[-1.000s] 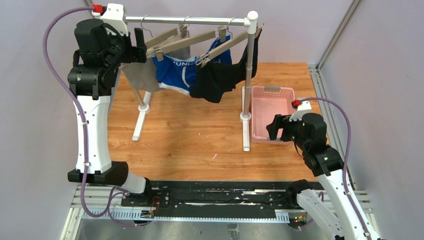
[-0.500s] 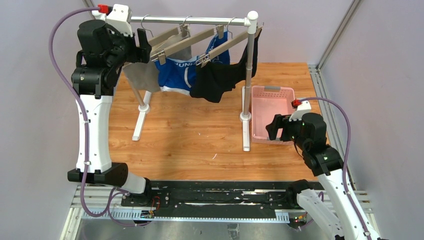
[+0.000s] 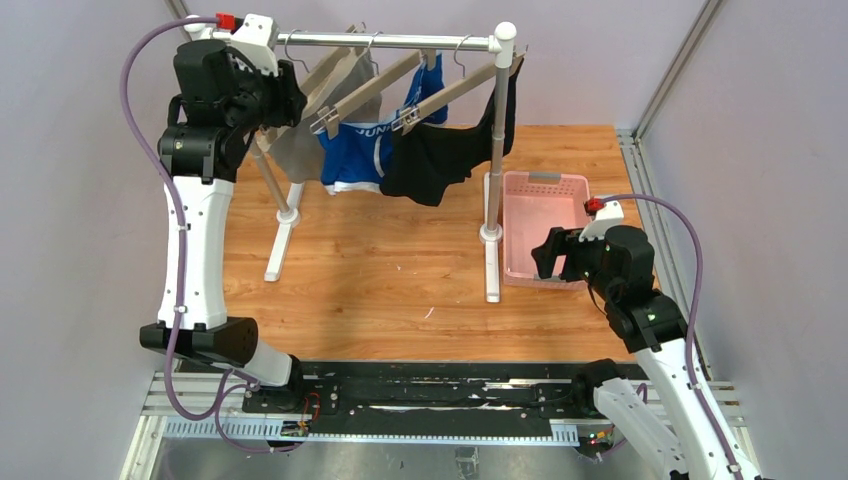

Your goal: Remove the underwear clipped to the hanger

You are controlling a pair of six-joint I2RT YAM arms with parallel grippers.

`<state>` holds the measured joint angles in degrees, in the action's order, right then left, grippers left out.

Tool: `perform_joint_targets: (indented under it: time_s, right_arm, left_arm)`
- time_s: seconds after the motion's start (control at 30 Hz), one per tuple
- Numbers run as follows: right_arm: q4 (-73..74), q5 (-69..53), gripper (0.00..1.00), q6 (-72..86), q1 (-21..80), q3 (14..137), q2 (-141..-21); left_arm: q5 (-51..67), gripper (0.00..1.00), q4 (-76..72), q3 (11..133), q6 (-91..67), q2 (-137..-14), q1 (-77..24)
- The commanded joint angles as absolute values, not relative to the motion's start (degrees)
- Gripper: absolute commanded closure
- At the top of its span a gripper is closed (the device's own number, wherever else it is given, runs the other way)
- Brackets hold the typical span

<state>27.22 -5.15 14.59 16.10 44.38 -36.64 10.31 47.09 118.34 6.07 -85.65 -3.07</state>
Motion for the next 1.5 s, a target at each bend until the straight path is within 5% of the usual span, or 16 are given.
perform_joint_targets:
  time_s: [0.0,0.17,0.8,1.47]
  right_arm:
    - [25.59,-6.14,0.19,14.79,16.81,43.88,-36.21]
    - [25.58,-6.43,0.19,14.6,16.8,43.54,-36.21]
    - [24.56,-6.85,0.19,14.61,16.81,42.05,-37.44]
    - [23.78,-6.99,0.18,13.34,16.87,43.1,-39.17]
  left_arm:
    - [11.55,0.55,45.35,116.89,6.23,-85.02,-2.64]
    - [12.36,0.99,44.27,116.16,5.0,-85.24,-2.64]
    - [14.04,1.0,43.9,124.28,4.17,-83.7,-2.64]
    - [8.71,1.0,55.56,101.77,6.87,-69.32,-2.64]
